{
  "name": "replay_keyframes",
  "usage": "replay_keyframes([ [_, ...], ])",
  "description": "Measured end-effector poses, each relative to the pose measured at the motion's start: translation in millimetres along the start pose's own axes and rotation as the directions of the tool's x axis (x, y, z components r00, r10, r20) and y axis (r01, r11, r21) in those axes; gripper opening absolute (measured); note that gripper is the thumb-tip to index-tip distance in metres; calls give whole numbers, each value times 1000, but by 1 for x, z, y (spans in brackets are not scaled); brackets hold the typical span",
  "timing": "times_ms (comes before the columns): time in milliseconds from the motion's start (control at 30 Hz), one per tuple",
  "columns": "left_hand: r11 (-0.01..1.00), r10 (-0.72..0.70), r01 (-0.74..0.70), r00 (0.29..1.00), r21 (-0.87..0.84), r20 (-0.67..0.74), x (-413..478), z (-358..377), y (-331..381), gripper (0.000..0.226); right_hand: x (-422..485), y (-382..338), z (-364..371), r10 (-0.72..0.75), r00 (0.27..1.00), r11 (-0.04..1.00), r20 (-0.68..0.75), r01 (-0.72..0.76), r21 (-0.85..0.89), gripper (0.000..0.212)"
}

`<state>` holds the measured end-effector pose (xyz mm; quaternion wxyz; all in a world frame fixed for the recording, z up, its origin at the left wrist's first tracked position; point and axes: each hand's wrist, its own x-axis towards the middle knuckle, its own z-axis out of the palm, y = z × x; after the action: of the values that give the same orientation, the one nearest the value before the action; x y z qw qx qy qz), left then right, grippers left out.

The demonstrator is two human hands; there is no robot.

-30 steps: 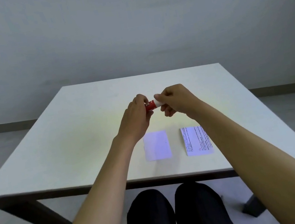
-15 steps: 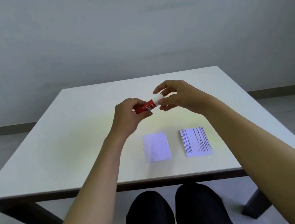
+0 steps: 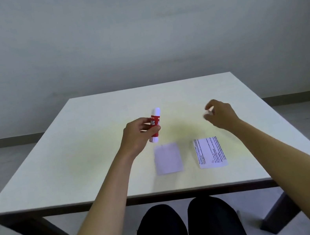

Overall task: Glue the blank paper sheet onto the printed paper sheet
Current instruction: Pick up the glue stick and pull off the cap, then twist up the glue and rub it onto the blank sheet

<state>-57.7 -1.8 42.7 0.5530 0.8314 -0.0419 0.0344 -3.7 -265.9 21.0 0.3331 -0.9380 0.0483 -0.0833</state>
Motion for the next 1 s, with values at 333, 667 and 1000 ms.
replay_keyframes([
  [333,987,-46,35,996,-155,-71,-7,15,-2,4,-10,24,27,39,997,948,61,-18,-317,27],
  [667,875,-141,-30,938,-482,-315,2,48,15,9,-64,-61,31,-258,940,656,221,3,755,27],
  [1000,811,-72,-116,953,-573,-294,-5,58,9,8,-62,-78,41,106,874,469,475,-465,751,51],
])
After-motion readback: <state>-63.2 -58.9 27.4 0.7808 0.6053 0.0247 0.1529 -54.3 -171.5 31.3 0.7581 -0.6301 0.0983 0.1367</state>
